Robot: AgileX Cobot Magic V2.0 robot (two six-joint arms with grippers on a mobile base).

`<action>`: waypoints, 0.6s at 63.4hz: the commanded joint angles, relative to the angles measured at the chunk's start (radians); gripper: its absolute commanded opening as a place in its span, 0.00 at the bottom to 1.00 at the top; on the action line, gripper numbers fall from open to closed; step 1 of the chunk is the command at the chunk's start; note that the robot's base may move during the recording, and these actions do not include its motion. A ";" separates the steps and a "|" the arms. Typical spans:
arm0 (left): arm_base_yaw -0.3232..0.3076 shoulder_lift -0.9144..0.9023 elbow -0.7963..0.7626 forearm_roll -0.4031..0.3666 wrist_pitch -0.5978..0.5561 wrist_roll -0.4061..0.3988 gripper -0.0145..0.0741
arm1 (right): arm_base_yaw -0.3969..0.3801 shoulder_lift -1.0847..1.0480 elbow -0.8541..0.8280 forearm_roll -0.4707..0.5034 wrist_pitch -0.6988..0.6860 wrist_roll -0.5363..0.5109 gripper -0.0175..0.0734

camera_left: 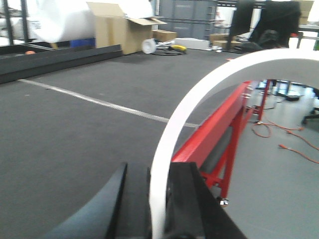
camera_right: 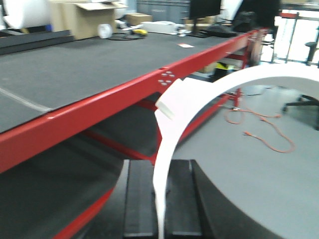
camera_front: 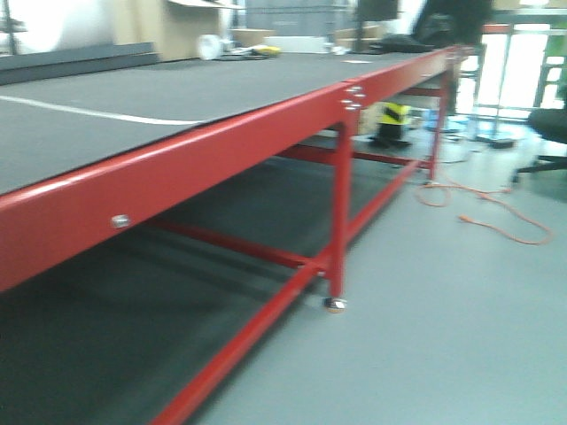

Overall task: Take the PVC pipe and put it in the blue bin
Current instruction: 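Drive the base away from the table holding both arcs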

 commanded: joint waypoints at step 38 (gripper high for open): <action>0.003 -0.004 -0.001 -0.010 -0.024 -0.006 0.04 | 0.001 -0.003 0.002 -0.008 -0.025 -0.005 0.01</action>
